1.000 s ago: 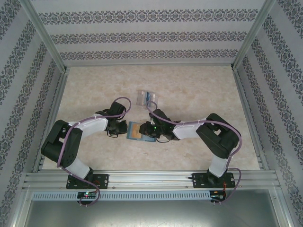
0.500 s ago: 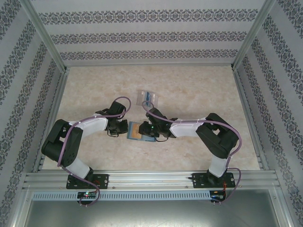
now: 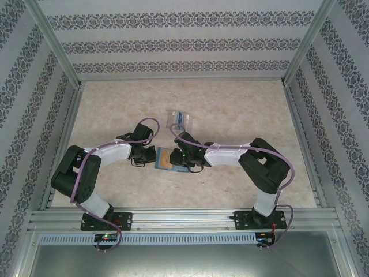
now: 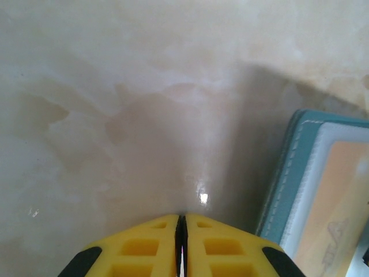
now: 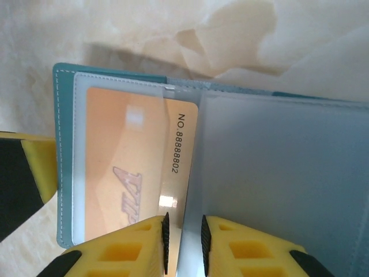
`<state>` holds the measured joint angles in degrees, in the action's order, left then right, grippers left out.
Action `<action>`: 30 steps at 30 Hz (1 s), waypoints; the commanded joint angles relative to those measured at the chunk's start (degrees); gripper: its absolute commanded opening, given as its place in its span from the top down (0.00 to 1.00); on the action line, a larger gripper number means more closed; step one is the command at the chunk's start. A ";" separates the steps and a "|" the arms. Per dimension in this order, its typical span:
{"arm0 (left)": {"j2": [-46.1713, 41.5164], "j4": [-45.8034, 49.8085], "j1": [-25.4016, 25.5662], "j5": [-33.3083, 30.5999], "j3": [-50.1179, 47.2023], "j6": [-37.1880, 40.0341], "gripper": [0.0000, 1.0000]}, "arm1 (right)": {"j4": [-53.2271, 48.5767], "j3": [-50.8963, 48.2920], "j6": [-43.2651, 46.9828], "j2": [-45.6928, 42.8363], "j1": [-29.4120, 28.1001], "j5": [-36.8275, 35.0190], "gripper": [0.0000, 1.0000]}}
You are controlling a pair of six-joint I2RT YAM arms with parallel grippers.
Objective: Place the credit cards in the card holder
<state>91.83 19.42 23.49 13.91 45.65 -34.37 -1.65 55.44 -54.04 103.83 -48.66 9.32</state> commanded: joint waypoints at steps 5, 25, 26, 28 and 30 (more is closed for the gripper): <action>4.67 -10.44 1.47 10.60 -3.19 -1.19 0.85 | -2.47 2.43 0.25 2.32 -1.13 -2.03 0.84; 6.17 -10.61 1.43 11.20 -2.07 -1.37 0.86 | -10.96 4.62 5.73 -5.24 -2.72 -11.62 0.78; 6.12 -10.73 1.42 11.22 -2.11 -1.40 0.86 | -10.72 4.64 6.33 -6.03 -2.90 -11.78 0.78; 6.18 -11.04 1.42 11.45 -2.05 -1.49 0.86 | -9.90 4.75 6.71 -7.16 -3.57 -12.30 0.77; 6.12 -10.97 1.42 11.60 -1.97 -1.47 0.86 | -8.71 5.36 6.08 -6.71 -3.68 -10.79 0.75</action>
<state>92.53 17.15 22.74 16.36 44.77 -34.98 -9.80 59.09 -49.43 97.89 -51.55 0.32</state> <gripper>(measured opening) 0.143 0.242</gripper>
